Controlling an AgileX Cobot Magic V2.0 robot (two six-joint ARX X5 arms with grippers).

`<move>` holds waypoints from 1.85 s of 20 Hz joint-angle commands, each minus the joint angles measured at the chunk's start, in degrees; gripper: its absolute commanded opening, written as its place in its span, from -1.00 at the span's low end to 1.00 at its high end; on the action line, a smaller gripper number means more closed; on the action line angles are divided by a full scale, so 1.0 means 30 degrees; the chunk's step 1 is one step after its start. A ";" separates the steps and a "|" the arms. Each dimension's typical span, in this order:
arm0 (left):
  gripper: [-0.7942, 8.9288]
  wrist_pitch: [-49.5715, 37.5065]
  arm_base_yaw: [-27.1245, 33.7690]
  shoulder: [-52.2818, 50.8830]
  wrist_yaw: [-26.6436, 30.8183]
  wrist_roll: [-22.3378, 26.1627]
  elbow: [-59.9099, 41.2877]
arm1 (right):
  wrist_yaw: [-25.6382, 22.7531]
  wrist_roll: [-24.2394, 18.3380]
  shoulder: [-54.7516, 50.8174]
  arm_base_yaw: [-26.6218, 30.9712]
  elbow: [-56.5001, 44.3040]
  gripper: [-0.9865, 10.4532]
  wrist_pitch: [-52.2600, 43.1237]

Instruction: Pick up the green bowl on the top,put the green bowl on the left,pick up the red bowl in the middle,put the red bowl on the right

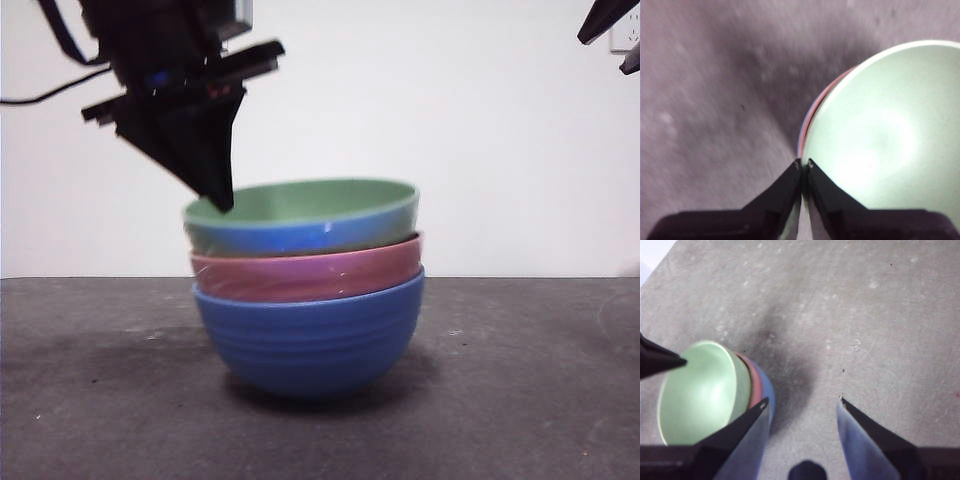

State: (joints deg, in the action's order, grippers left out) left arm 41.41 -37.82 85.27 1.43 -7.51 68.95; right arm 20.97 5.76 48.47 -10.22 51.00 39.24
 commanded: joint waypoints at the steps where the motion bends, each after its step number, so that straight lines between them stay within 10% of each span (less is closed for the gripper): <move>1: -0.85 0.0255 0.0000 -0.0240 0.0007 0.0036 0.1086 | -0.0036 0.0124 0.0007 -0.0051 0.0051 -0.44 -0.0036; 13: -0.85 0.8080 0.2208 -0.5676 0.5996 0.0874 0.2790 | -0.0095 0.0124 0.0007 -0.0051 0.0051 -0.44 0.0328; 31: -0.84 -0.1435 0.6025 -0.2127 0.1945 0.1100 -0.6149 | -0.0087 0.0248 0.0007 -0.0051 0.0051 -0.44 0.0678; 35: -0.09 -0.1443 0.6025 -0.1989 0.2025 0.1078 -0.6076 | -0.0015 0.0277 0.0007 -0.0051 0.0051 -0.44 0.0678; 37: -0.06 -0.1282 0.6025 -0.1996 0.2018 0.1078 -0.5960 | -0.0015 0.0277 0.0007 -0.0131 0.0051 -0.43 0.0656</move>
State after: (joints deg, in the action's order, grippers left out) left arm 37.47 -19.75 79.11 7.49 -4.93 51.20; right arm 20.88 6.22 48.49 -10.39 51.00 41.52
